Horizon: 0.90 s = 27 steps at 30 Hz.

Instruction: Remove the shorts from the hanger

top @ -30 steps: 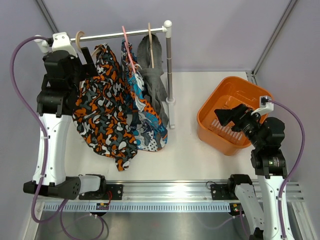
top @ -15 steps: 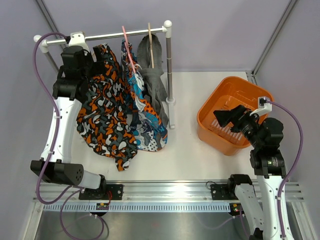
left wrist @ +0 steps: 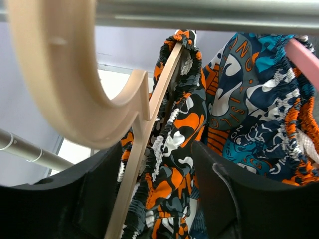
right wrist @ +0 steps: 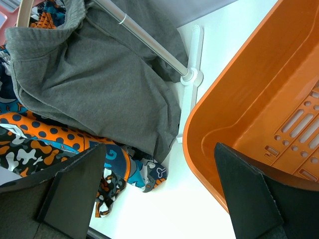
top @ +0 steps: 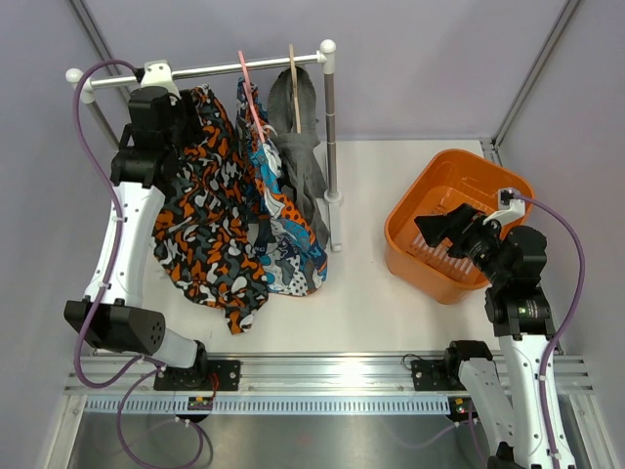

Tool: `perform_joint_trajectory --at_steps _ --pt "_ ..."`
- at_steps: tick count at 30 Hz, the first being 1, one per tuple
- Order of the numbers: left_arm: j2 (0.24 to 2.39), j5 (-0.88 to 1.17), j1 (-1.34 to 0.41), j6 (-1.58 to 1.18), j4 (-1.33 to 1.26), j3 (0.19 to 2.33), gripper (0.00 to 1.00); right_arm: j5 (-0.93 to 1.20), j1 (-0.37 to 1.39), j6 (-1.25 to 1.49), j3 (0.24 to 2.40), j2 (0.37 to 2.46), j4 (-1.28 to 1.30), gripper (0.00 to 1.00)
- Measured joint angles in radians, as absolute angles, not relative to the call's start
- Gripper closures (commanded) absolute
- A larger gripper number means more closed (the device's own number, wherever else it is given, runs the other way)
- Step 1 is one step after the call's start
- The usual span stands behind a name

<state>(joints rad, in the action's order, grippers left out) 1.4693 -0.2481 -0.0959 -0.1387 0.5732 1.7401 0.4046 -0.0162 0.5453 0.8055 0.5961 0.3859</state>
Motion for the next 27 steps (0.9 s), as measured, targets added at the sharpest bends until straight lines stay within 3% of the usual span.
perform_joint_trajectory --at_steps 10,15,17,27 --pt "1.475 -0.249 -0.094 -0.13 0.574 1.74 0.63 0.405 -0.016 0.538 0.802 0.599 0.386 0.0" --pt "1.478 -0.25 -0.094 -0.129 0.575 1.741 0.86 0.405 -0.016 0.534 0.797 0.602 0.386 0.01" --pt "1.484 -0.25 -0.094 -0.129 0.582 1.751 1.0 0.405 -0.016 0.533 0.797 0.603 0.386 0.01" --pt "1.468 -0.262 -0.094 -0.133 0.618 1.78 1.0 0.405 -0.016 0.526 0.796 0.605 0.386 0.0"
